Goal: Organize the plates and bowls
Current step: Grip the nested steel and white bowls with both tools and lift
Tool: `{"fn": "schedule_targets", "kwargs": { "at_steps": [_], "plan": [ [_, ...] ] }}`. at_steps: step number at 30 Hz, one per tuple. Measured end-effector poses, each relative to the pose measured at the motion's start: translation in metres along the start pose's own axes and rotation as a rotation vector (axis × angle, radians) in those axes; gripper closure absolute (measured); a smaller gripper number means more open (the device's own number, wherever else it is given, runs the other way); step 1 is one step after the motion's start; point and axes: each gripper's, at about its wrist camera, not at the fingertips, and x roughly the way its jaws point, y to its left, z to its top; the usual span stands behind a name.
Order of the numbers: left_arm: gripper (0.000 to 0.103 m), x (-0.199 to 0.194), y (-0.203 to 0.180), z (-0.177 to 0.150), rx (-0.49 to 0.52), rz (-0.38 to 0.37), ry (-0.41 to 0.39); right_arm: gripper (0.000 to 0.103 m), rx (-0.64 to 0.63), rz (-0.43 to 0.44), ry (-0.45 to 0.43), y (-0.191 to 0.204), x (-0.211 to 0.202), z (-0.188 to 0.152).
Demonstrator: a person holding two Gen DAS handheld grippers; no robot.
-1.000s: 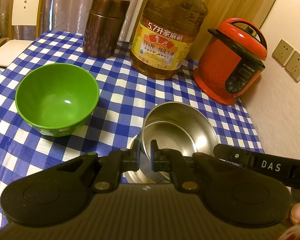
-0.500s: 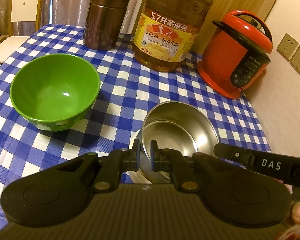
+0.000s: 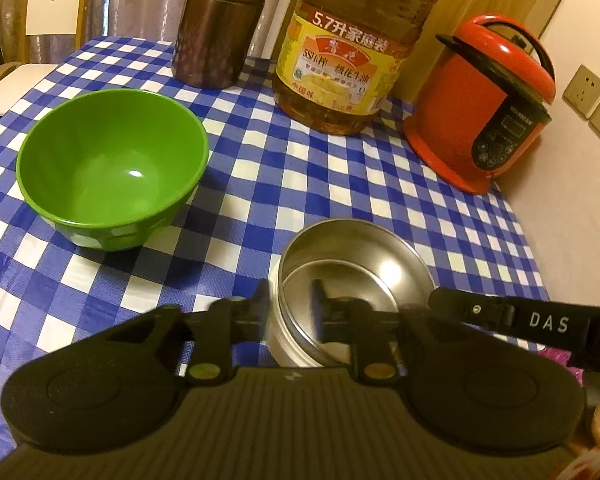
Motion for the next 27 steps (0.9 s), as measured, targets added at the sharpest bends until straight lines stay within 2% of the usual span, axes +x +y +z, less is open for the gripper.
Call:
{"fn": "schedule_targets", "kwargs": {
  "at_steps": [2, 4, 6, 27],
  "plan": [
    [0.079, -0.003, 0.002, 0.000, -0.006, 0.002, -0.008, 0.095, 0.015, 0.000, -0.008, -0.003, -0.002, 0.001],
    [0.079, -0.006, 0.005, 0.001, -0.023, 0.005, -0.016, 0.088, 0.024, -0.010, -0.015, -0.006, -0.004, 0.002],
    [0.079, -0.010, 0.008, 0.001, -0.031, 0.006, -0.022, 0.074, 0.045, -0.003, -0.021, -0.010, -0.007, 0.000],
    [0.079, 0.001, 0.008, -0.002, -0.045, 0.000, -0.006, 0.073, 0.095, 0.015, 0.013, -0.021, 0.008, -0.008]
  ]
}}
